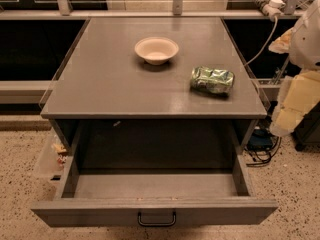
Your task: Place green can into top drawer
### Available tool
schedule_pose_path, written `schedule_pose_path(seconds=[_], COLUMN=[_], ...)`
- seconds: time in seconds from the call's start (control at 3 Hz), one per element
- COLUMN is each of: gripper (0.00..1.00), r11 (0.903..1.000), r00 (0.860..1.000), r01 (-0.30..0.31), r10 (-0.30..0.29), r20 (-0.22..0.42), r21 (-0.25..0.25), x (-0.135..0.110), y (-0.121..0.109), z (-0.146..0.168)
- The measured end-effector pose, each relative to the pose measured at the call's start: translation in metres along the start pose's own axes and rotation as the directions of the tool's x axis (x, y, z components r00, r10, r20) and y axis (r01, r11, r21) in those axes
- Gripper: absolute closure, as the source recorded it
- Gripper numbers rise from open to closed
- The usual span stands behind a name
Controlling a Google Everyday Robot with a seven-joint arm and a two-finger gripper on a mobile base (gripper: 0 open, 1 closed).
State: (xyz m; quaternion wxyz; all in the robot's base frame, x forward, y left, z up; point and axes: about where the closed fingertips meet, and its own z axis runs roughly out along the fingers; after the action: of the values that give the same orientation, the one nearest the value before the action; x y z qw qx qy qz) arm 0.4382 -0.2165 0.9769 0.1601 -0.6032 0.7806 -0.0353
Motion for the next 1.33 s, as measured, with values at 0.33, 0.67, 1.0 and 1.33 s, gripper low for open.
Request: schedule_pose_path(seconds=[0.33,0.67,1.0,1.33], gripper=[0.00,0.00,0.00,0.00], r11=[1.0000,0.9994,0.9975,0.9936], r00=[1.000,1.000,0.999,0.994], r01=[0.000,-0.024,-0.044,-0.084], r10=[0.000,0.024,0.044,0.077], r20=[0.000,-0.004,0.001,0.080], r21=[0.000,0.025,0.055,0.076], x=[0.000,0.004,0.008,0.008], y=[0.000,-0.008,-0.028,-0.083], z=[0.000,-0.003,-0.002,0.007])
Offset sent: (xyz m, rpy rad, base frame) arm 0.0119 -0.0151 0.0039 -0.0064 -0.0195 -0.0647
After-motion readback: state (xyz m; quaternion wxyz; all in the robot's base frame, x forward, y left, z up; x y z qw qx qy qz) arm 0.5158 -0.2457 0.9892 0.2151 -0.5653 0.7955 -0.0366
